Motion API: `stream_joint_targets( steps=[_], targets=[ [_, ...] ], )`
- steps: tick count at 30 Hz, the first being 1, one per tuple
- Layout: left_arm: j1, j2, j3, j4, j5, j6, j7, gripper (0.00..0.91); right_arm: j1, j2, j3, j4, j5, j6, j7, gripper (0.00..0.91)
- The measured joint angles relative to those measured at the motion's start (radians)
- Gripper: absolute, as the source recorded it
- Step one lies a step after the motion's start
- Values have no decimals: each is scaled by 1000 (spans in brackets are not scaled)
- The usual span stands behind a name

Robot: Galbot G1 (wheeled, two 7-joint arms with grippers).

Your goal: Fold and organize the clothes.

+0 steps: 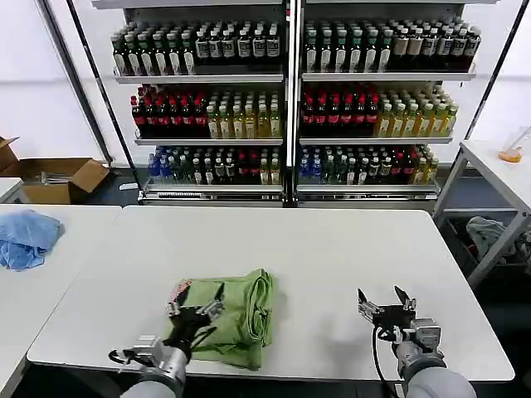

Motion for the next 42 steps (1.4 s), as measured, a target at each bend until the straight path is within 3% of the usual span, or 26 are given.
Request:
stream_joint_targets(
  steps=[11,21,23,24,25,26,28,42],
  targets=[
    [-5,9,-107,78,-100,58,-15,907,-7,-4,1,6,-1,0,0,907],
    [-7,11,-123,122,-202,113,7,907,-10,-4,2,12,-3,1,1,907],
    [-9,11,-123,129,-217,121,15,675,-11,-4,3,13,-3,1,1,907],
    [-12,12,-124,133,-224,125,20,504,-12,-3,3,15,-3,1,1,907],
    [-14,12,-125,135,-231,129,25,413,-12,-3,4,16,-3,1,2,907],
    [-15,11,-127,138,-240,133,30,171,-13,-3,5,16,-3,1,2,907],
    [-15,8,-131,139,-256,139,41,50,-15,-3,6,17,-3,2,2,907],
    [-9,-14,-153,166,-389,159,109,20,-23,5,14,23,-5,4,3,907]
  ],
)
